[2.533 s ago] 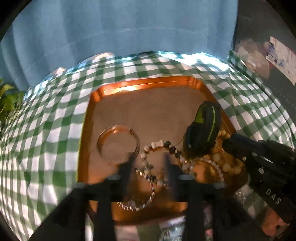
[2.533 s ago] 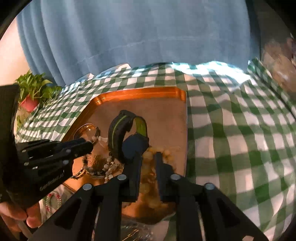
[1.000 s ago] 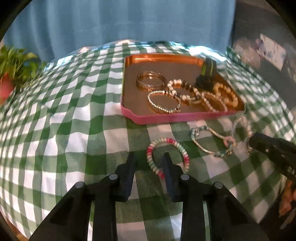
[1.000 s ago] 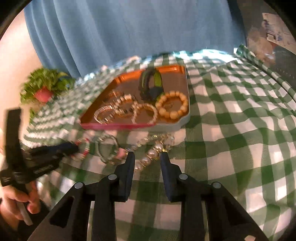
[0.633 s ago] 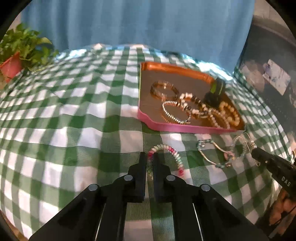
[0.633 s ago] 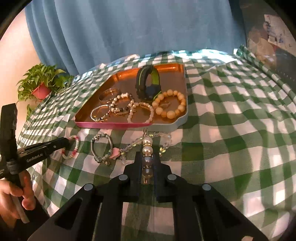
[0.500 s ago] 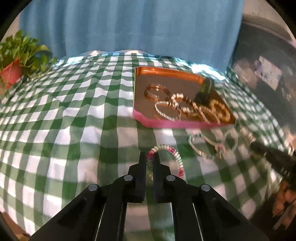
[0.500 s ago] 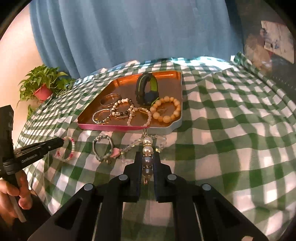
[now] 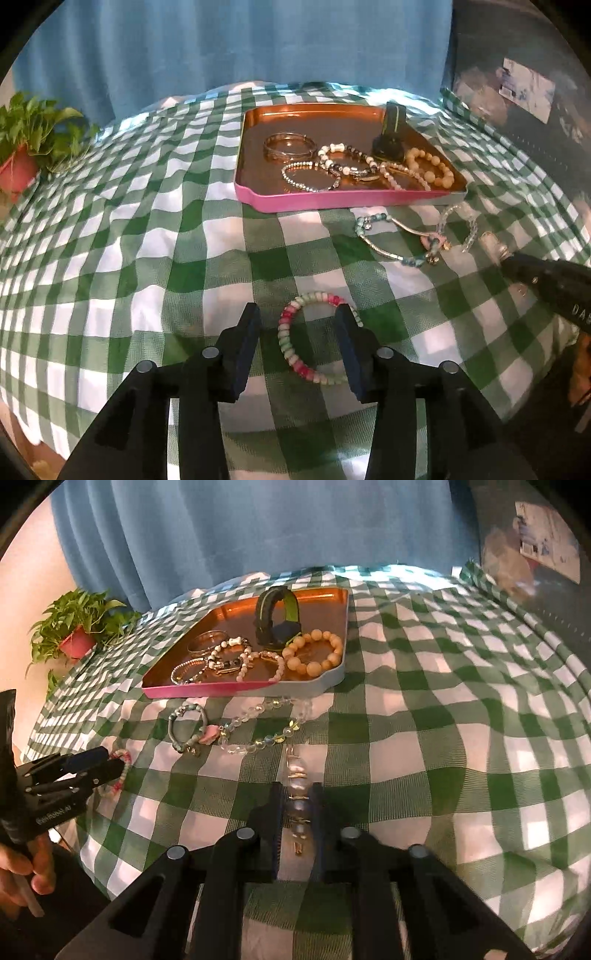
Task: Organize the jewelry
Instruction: 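Grasp the pearl charm bracelet with the right tool while the left tool grasps the pink-white bracelet, then lift both held bracelets and carry them over the copper tray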
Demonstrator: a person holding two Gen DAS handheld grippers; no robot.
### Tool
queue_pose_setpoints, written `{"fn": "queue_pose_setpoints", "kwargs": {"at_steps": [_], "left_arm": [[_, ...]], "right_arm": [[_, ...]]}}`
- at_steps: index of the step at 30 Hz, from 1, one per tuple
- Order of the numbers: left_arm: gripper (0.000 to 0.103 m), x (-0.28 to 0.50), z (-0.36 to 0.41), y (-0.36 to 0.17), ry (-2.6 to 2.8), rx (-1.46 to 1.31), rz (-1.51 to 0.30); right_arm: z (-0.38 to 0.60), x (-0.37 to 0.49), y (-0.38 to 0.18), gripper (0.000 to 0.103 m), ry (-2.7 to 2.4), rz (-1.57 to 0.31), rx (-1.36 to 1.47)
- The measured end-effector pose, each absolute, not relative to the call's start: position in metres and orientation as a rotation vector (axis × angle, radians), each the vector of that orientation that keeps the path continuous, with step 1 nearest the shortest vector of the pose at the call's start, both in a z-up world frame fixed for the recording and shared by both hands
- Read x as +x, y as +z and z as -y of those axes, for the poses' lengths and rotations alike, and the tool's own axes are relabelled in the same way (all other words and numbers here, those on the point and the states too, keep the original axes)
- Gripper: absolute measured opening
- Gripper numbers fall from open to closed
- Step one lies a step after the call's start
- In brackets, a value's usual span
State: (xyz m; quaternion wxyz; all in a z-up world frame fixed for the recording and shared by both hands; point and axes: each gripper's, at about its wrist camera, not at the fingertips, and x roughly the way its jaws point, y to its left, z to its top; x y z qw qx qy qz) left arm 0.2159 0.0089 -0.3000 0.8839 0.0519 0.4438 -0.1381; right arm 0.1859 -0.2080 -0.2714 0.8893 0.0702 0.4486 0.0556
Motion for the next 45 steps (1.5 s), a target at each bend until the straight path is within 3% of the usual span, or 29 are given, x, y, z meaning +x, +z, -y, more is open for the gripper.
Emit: {"fn": "queue_pose_setpoints", "kwargs": {"at_steps": [2,3,4,13,33,45], "left_arm": [[0.008,0.220,-0.012,-0.299,-0.274,0.096,-0.923],[0.006,0.223,-0.016,-0.299,-0.273,0.060,-0.933],[0.006,0.225,-0.018,-0.299,-0.272,0.034,-0.938],[0.006,0.198,-0.020,-0.263,-0.255,0.000,-0.888],[0.006,0.114,0.002,-0.119,-0.331,0.005,-0.605],[0.006,0.150,-0.004,-0.094,-0.400,-0.090,-0.577]], "right_arm": [[0.205,0.188,-0.272,0.018,0.118,-0.929,0.116],[0.202,0.189,-0.272,0.016,0.117,-0.926,0.095],[0.198,0.189,-0.271,0.010,0.107,-0.925,0.044],[0.207,0.161,-0.236,0.010,0.070,-0.811,0.062],[0.212,0.090,-0.126,0.010,0.143,-0.612,0.261],[0.202,0.119,-0.089,0.010,0.244,-0.574,0.236]]}}
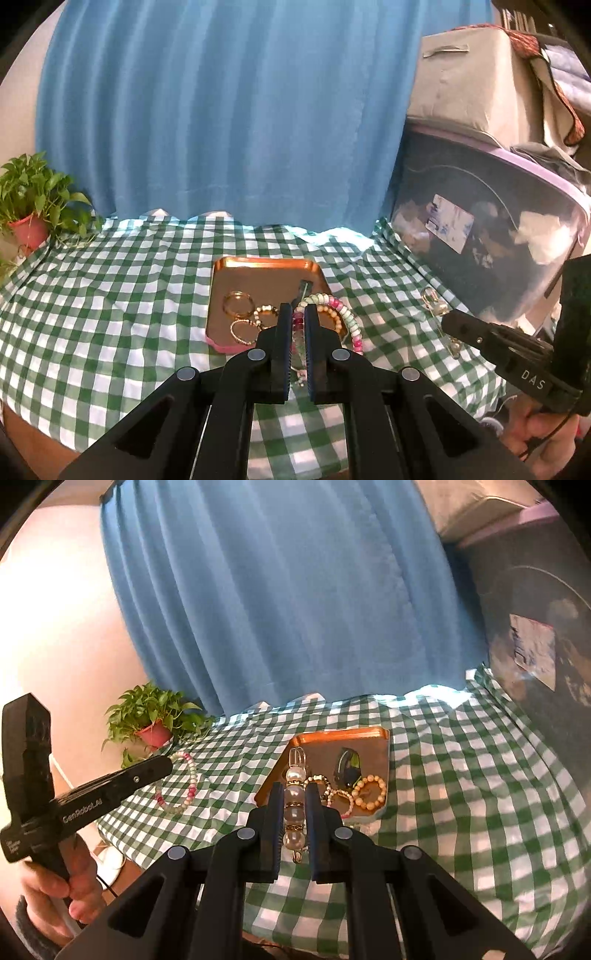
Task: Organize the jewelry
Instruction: 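Lift both held bracelets and carry them over the copper tray, then lower both bracelets into the tray and open both tools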
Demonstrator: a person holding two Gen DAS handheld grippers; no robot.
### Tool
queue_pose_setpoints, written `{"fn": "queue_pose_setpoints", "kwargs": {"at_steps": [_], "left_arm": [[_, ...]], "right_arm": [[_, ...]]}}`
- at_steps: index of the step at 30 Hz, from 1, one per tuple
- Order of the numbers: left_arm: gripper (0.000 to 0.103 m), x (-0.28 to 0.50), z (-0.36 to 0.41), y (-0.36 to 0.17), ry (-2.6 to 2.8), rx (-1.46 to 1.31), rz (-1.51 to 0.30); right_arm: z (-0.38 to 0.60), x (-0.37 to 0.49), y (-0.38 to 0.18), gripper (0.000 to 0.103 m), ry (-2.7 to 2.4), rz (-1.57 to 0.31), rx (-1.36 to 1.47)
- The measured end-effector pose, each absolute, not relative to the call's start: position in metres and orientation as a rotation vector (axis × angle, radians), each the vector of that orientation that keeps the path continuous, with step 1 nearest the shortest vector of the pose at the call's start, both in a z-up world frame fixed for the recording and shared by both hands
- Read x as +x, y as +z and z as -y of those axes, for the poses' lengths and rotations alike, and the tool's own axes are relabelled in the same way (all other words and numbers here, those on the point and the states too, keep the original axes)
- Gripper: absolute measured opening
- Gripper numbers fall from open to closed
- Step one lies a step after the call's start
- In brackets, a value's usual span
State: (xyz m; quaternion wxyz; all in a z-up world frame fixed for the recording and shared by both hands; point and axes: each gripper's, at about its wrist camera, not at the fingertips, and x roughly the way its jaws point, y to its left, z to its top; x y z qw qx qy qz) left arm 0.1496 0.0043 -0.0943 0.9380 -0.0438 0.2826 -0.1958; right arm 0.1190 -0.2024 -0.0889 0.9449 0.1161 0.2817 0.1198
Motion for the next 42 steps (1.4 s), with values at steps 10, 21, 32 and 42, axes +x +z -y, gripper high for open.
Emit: {"fn": "queue_pose_setpoints", "kwargs": {"at_steps": [10,21,32,42], "left_arm": [[0.006,0.222,-0.005,-0.127,-0.395,-0.106,-0.647],[0.007,0.324,0.006,-0.166,-0.373,-0.089,-0.678],[0.007,0.411,0.028,-0.217,-0.348,-0.031,-0.746],[0.007,0.490,0.045,-0.257,-0.336,-0.023,-0.901]], "right_arm": [[0.213,0.170,-0.102,0.010,0.175,-0.588,0.155],[0.224,0.266,-0.127,0.010,0.176,-0.623,0.031],[0.236,0.356,-0.153,0.010,0.239,-0.658,0.053],[0.231,0.443,-0.204,0.010,0.301,-0.809,0.107]]}}
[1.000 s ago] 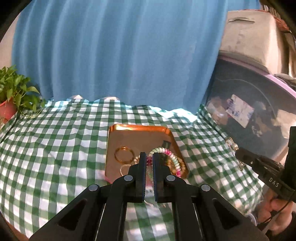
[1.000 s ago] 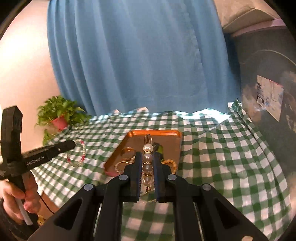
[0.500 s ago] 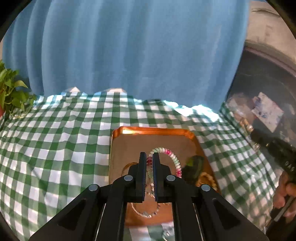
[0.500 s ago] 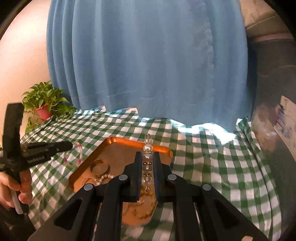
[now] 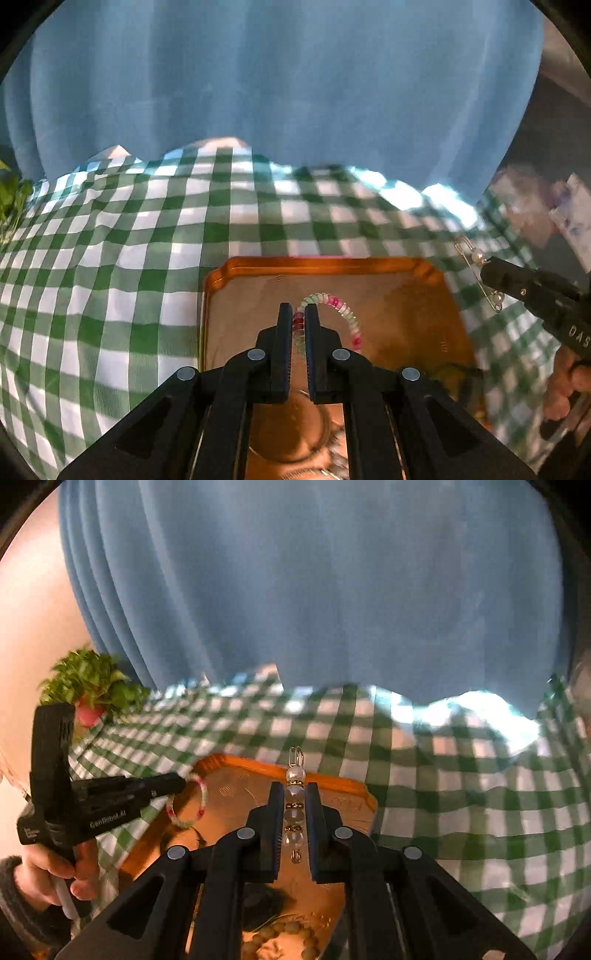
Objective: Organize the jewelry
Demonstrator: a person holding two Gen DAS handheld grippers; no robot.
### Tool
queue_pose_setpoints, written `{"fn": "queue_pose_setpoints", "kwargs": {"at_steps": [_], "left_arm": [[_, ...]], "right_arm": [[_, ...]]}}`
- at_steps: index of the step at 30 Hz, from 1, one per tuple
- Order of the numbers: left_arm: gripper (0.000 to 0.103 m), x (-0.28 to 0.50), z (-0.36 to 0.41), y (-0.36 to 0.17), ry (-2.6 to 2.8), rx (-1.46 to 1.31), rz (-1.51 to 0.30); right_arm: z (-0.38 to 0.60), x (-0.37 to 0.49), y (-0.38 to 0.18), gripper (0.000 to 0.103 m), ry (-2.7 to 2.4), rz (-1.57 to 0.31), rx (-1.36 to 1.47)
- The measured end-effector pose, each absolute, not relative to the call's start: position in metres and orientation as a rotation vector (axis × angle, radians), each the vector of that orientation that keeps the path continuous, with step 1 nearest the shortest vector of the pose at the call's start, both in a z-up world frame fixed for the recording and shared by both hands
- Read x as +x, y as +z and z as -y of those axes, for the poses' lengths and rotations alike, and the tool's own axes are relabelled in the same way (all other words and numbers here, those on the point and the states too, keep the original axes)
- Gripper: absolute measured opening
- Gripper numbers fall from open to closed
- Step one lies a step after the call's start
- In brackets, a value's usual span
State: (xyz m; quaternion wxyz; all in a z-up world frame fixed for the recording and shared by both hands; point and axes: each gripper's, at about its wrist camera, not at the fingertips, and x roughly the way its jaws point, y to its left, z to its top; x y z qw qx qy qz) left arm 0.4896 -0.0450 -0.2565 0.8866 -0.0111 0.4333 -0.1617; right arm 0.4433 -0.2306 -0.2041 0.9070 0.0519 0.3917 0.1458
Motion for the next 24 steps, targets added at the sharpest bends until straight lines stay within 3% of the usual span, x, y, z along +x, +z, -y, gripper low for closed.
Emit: {"fn": "queue_pose_setpoints", "kwargs": {"at_steps": [5,12,14,15,16,17,18,19,20,24], "left_arm": [[0.007,0.513,0.043,-0.287,-0.259,0.009,-0.962],[0.007,0.527,0.040,-0.296,-0.221,-0.007,-1.037],[0.013,0.519,0.042,-0.292,-0.243,0.005,-1.066],[0.024,0.513,0.044,-0.289,-0.252,0.026,-1.085],[0.040,0.505,0.046,-0.286,-0.257,0.051,-1.097],[0.051,0.495,0.048,-0.280,-0.263,0.073,-1.093],[0.067,0.484,0.049,-0.273,-0.263,0.090,-1.073],[0.075,0.466,0.049,-0.262,-0.266,0.111,-1.027],[0.077,0.451,0.049,-0.254,-0.268,0.118,-0.997],[0.087,0.382,0.033,-0.226,-0.291,0.065,-0.912]], "right_arm": [[0.205,0.462,-0.239,0.010,0.284,-0.887,-0.078],[0.212,0.471,-0.267,0.010,0.269,-0.947,0.053],[0.214,0.467,-0.265,0.012,0.255,-0.938,0.068],[0.215,0.463,-0.261,0.015,0.246,-0.929,0.068],[0.218,0.460,-0.258,0.025,0.251,-0.933,0.082],[0.220,0.454,-0.253,0.036,0.273,-0.935,0.110],[0.222,0.451,-0.248,0.040,0.285,-0.930,0.125],[0.226,0.439,-0.238,0.050,0.279,-0.905,0.138],[0.228,0.431,-0.232,0.059,0.263,-0.887,0.141],[0.238,0.376,-0.209,0.064,0.223,-0.843,0.173]]}}
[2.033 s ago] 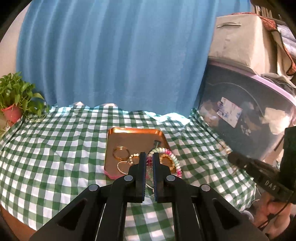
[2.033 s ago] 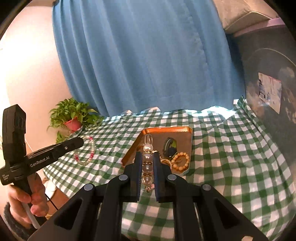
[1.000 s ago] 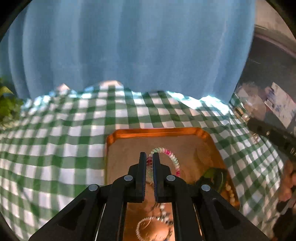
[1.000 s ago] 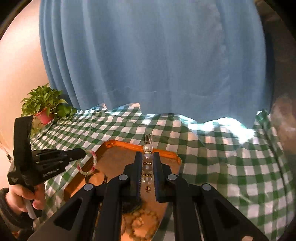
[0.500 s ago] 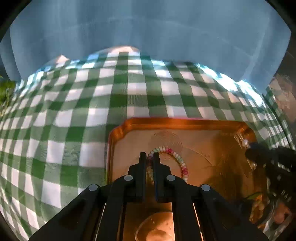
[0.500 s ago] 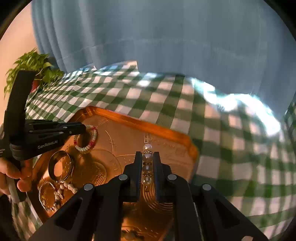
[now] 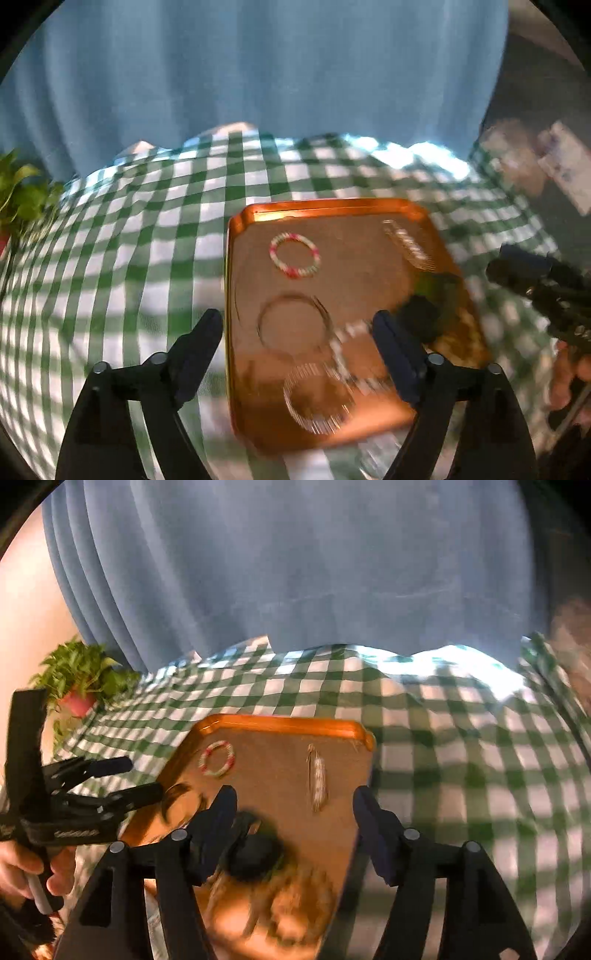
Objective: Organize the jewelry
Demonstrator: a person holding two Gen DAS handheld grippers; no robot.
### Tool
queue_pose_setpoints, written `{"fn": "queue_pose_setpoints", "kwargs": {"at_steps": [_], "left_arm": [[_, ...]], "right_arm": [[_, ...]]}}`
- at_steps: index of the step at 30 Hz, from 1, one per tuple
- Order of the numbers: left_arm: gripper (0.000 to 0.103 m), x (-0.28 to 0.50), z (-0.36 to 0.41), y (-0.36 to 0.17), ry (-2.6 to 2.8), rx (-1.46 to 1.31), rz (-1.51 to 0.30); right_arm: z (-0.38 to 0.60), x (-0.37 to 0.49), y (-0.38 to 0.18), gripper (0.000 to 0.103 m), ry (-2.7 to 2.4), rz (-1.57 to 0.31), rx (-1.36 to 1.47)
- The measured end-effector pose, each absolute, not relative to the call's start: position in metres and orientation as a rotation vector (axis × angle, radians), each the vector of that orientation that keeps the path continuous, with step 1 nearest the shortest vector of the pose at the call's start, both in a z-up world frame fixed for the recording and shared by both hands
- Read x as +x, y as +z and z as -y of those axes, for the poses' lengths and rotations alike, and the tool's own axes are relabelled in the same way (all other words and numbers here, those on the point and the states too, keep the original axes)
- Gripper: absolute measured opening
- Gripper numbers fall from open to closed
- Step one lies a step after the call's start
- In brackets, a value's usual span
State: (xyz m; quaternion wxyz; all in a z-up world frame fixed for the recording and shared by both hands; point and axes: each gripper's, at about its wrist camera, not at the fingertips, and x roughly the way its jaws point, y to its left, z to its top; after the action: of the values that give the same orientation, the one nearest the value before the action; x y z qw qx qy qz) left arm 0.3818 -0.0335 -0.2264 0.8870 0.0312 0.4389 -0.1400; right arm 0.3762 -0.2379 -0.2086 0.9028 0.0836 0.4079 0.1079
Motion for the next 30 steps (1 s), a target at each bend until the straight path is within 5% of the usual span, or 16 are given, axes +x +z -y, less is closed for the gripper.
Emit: {"fn": "queue_pose_setpoints", "kwargs": {"at_steps": [10,16,20,25,30], "left_arm": [[0.088,0.263,0.018,-0.264,-0.236,-0.050,-0.873],[0.084,0.265,0.029,-0.289,-0.281,-0.015,-0.918],[0.068,0.279,0.039,-0.299,-0.271,0.039,-0.945],[0.032,0.277,0.046,-0.301,-0.254,0.105,-0.901],[0.013,0.272,0.053,-0.299,-0.289,0.143,-0.880]], "right_arm": [[0.218,0.231,-0.222,0.069,0.151,-0.789,0.177],[0.202,0.214,-0.243,0.042,0.160,-0.846,0.137],[0.202,0.226,-0.260,0.022,0.163,-0.882,0.131],[0.203,0.242,-0.276,0.020,0.124,-0.905,0.109],[0.190,0.246,-0.276,0.020,0.103,-0.896,-0.002]]}}
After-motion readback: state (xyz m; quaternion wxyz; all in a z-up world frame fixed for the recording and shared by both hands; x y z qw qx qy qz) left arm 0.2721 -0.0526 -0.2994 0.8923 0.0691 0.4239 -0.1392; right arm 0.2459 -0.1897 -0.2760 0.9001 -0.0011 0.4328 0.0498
